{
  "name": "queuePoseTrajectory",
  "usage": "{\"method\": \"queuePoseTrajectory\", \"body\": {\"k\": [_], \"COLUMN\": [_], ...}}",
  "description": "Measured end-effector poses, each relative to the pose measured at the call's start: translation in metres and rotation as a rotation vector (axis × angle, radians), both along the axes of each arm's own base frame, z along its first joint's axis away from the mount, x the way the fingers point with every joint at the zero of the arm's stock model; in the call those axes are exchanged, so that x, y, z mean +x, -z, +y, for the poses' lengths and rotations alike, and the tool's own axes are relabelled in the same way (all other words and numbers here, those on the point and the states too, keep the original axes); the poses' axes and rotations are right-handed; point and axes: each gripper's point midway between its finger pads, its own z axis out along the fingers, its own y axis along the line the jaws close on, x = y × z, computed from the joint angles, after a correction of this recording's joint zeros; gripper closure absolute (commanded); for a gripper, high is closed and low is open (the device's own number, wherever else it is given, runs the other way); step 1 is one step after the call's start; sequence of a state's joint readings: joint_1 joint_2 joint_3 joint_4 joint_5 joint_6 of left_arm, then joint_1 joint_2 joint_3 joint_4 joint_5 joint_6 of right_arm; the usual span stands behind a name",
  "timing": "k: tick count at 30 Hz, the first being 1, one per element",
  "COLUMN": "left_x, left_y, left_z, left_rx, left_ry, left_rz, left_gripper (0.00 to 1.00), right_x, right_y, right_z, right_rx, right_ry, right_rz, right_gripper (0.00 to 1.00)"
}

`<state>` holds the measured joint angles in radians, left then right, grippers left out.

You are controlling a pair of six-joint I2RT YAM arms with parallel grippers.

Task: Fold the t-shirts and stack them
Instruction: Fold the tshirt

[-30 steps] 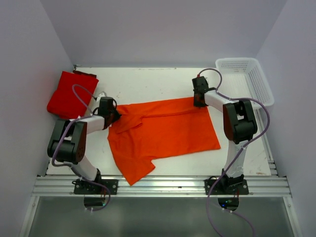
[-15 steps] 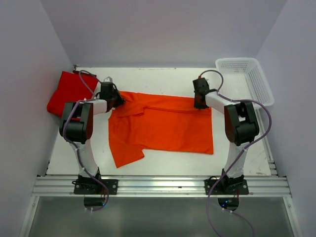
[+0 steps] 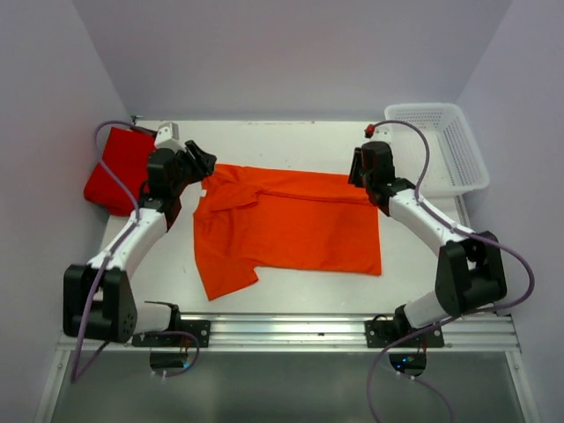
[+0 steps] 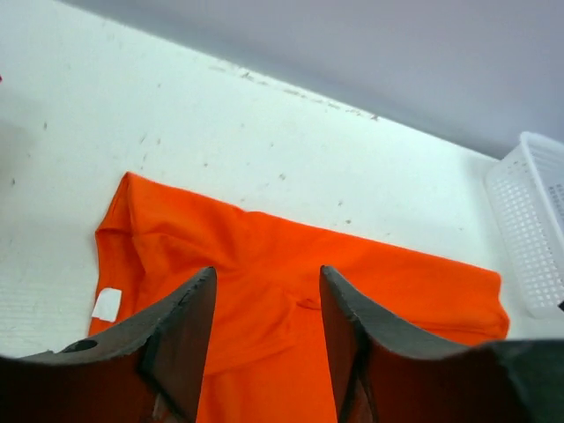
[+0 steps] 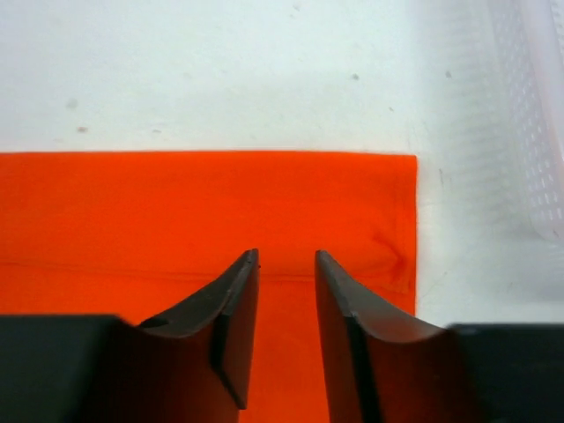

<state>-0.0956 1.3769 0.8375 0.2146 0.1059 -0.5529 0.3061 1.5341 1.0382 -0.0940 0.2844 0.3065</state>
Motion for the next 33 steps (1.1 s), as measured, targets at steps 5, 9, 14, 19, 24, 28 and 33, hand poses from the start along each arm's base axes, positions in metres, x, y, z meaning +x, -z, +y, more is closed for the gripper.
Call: {"method": "queuePoseTrajectory", "body": {"k": [5, 9, 14, 19, 24, 28, 33], "left_x": [-0.054, -0.111, -0.196, -0.205, -0.249, -0.286, -0.313], "left_y": [-0.028, 0.058, 0.116, 0.076, 0.091, 0.106, 0.119], "left_z": [-0.028, -0.035, -0.021, -0.041, -0.038, -0.023, -0.013], "left_rx": [0.049, 0.135, 0.306, 0.360, 0.436, 0.489, 0.510], "left_ry": [0.058, 0.124, 0.172, 0.270, 0.338, 0.341, 0.331], "left_rz": [0.025, 0.345, 0.748, 0.755, 0.896, 1.037, 1.138], "left_gripper": [0.34, 0.29, 0.33, 0.36, 0.31, 0.32, 0.35], "right_x": [-0.032, -0.081, -0.115, -0.124, -0.131, -0.135, -0.140], "right_y": [-0.027, 0.001, 0.023, 0.005, -0.006, -0.003, 0.004], "right_z": [0.050, 0.081, 0.066, 0.063, 0.060, 0.057, 0.056], "right_rx": [0.022, 0.017, 0.007, 0.040, 0.066, 0.068, 0.070], "right_ry": [-0.139, -0.257, -0.245, -0.241, -0.238, -0.235, -0.237], "right_rz": [-0.057, 0.027, 0.109, 0.075, 0.040, 0.047, 0.064], "right_gripper": [0.34, 0.29, 0.27, 0.25, 0.21, 0.20, 0.20]}}
